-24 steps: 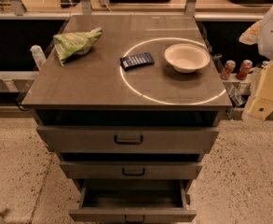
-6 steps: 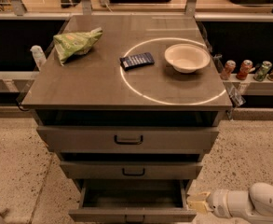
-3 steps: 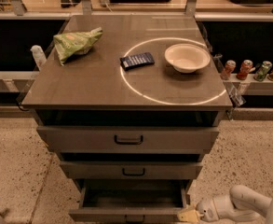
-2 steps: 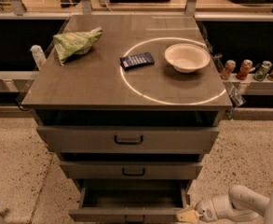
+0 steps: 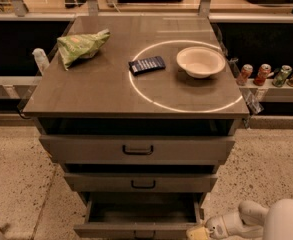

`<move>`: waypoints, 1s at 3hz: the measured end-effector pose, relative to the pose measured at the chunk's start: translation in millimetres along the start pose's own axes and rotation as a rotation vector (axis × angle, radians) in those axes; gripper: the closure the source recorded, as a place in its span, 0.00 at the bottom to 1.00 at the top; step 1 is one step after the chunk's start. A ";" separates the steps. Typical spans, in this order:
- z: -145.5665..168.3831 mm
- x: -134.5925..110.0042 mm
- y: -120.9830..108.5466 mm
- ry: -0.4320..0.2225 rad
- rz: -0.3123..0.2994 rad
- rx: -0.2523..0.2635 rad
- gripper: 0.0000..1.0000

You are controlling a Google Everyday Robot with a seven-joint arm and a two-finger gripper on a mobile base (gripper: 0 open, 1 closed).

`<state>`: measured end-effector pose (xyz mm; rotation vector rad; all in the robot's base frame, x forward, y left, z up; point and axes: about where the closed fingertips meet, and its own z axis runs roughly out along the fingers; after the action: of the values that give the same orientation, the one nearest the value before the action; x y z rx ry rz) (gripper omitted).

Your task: Close bottom drawer

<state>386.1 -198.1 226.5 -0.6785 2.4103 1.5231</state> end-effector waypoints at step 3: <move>5.6 -3.4 -32.5 -0.011 -0.001 0.054 1.00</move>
Offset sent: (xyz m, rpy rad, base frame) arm 0.0240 -0.0144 -0.0266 -0.0549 -0.0216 -0.0234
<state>404.4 -203.9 199.5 -0.6579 2.4332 1.4517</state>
